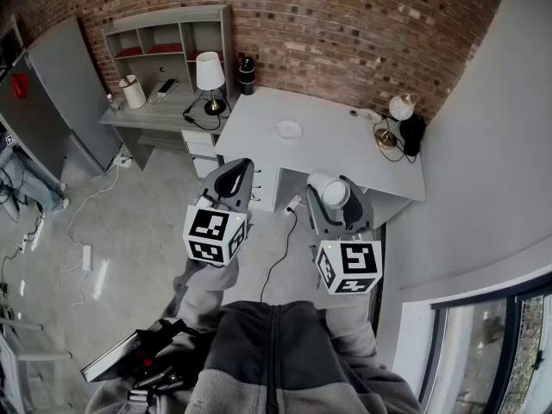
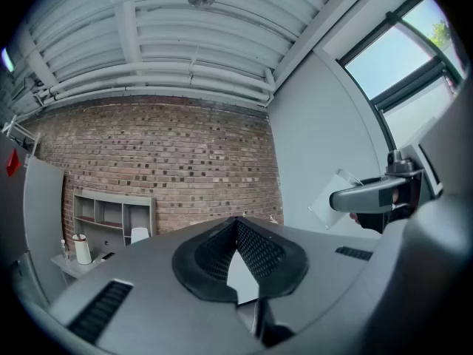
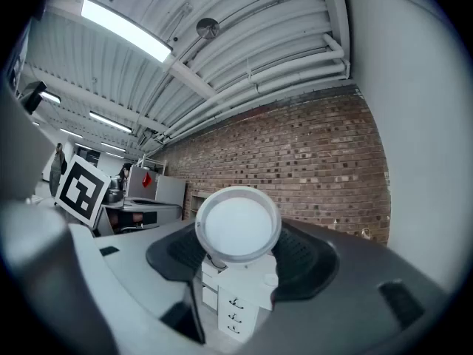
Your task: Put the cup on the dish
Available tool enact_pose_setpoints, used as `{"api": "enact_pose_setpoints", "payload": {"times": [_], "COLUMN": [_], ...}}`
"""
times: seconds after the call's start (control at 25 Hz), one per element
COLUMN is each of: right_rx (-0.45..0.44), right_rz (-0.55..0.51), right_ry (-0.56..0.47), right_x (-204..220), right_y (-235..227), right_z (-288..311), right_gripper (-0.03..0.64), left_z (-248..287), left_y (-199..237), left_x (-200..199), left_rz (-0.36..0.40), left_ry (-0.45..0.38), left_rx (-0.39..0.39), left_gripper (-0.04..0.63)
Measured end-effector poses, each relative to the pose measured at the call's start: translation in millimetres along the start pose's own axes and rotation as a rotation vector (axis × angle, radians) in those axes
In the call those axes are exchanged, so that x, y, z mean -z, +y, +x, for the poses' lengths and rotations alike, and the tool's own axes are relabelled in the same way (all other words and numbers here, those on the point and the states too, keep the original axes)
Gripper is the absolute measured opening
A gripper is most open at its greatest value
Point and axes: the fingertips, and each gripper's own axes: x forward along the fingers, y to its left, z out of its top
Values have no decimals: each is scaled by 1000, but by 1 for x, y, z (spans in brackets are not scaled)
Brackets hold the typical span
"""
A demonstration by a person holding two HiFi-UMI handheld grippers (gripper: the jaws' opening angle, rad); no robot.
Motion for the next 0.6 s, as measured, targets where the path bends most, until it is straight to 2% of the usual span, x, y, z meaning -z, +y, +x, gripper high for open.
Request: {"api": "enact_pose_setpoints", "payload": {"times": [0.6], "right_rx": [-26], "right_rz": [-4], "right_ry": [-5], "right_x": [6], "right_y": [-5], "right_z": [1], "right_gripper": [265], "left_z": [8], "left_y": [-9], "left_x": [9], "left_rz": [-1], "left_ry": [19], "left_rx": [-4], "left_gripper": [5]}}
